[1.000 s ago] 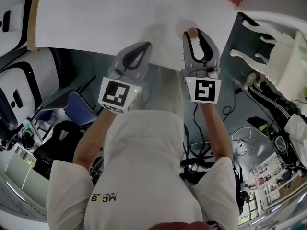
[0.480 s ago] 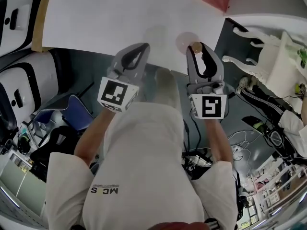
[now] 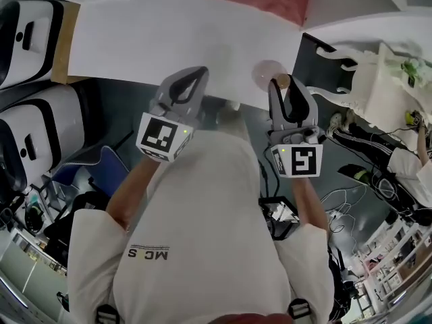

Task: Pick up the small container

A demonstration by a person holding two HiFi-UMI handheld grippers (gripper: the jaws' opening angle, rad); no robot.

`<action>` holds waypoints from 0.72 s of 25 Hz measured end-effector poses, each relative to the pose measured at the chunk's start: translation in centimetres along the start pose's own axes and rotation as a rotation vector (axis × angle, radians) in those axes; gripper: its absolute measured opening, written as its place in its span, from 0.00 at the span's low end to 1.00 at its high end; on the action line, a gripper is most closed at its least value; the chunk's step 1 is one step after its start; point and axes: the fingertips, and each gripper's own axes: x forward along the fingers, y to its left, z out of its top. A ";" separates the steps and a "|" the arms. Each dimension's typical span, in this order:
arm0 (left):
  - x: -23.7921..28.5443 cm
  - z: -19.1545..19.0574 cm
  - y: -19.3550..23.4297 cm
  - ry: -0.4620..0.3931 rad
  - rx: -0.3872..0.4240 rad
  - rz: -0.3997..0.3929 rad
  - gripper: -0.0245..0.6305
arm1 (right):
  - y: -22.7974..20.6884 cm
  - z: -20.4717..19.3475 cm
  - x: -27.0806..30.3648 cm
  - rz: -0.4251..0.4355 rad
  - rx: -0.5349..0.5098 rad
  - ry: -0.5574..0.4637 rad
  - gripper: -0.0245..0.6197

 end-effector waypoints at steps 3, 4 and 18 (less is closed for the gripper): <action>-1.1 1.1 -0.2 0.000 0.007 -0.013 0.04 | 0.7 1.0 -0.8 -0.017 -0.003 0.000 0.22; -1.5 1.4 -0.2 -0.008 0.009 -0.013 0.04 | 0.8 1.3 -1.1 -0.024 0.001 -0.002 0.22; -4.0 3.5 -0.4 -0.049 0.029 -0.006 0.04 | 2.4 2.2 -3.4 -0.076 0.009 -0.002 0.23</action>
